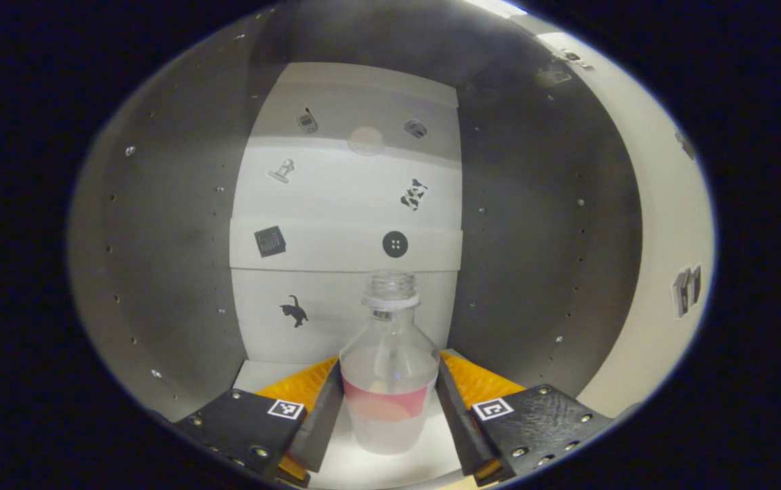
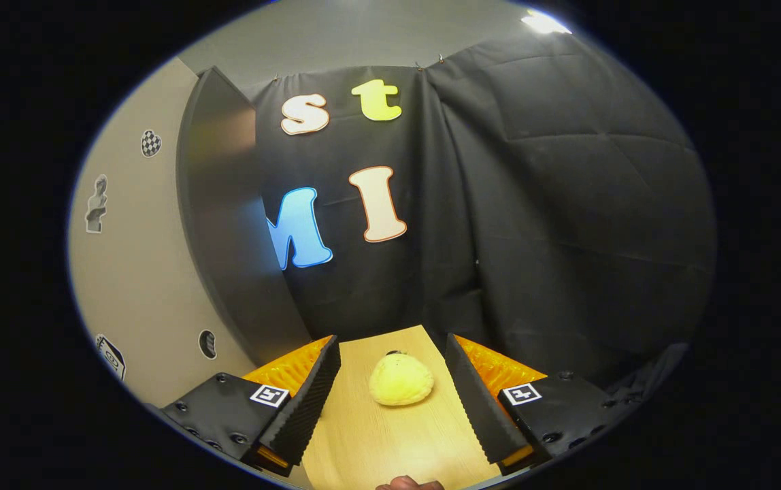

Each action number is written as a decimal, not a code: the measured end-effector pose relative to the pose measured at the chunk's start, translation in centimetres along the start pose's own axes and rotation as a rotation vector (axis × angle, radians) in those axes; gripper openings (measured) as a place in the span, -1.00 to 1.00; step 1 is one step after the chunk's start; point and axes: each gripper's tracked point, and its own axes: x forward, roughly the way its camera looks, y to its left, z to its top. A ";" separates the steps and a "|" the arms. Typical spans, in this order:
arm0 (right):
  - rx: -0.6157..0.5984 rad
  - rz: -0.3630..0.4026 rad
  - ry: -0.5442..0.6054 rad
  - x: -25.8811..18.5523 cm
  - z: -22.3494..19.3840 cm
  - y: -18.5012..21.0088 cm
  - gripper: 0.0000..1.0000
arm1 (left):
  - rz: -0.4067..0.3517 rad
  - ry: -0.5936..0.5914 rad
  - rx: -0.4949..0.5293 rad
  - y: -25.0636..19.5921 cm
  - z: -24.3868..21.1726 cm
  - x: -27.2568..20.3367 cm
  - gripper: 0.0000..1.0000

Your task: Open the cabinet door with the right hand, grasp the bottle in the cabinet with the left hand and place it on the coaster, then close the cabinet door with the right hand.

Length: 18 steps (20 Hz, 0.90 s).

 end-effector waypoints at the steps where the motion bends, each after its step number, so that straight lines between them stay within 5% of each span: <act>1: 0.001 0.007 0.005 0.3 -0.2 0.1 0.86 | -0.002 -0.008 0.006 -0.1 0.1 -0.1 0.43; 9: 0.006 0.050 -0.019 0.3 0.3 1.8 0.96 | 0.001 -0.080 0.066 -0.2 3.1 -5.4 0.41; 18: 0.020 0.057 -0.071 -3.7 1.0 3.0 0.96 | 0.020 -0.119 0.069 2.4 4.9 -19.1 0.41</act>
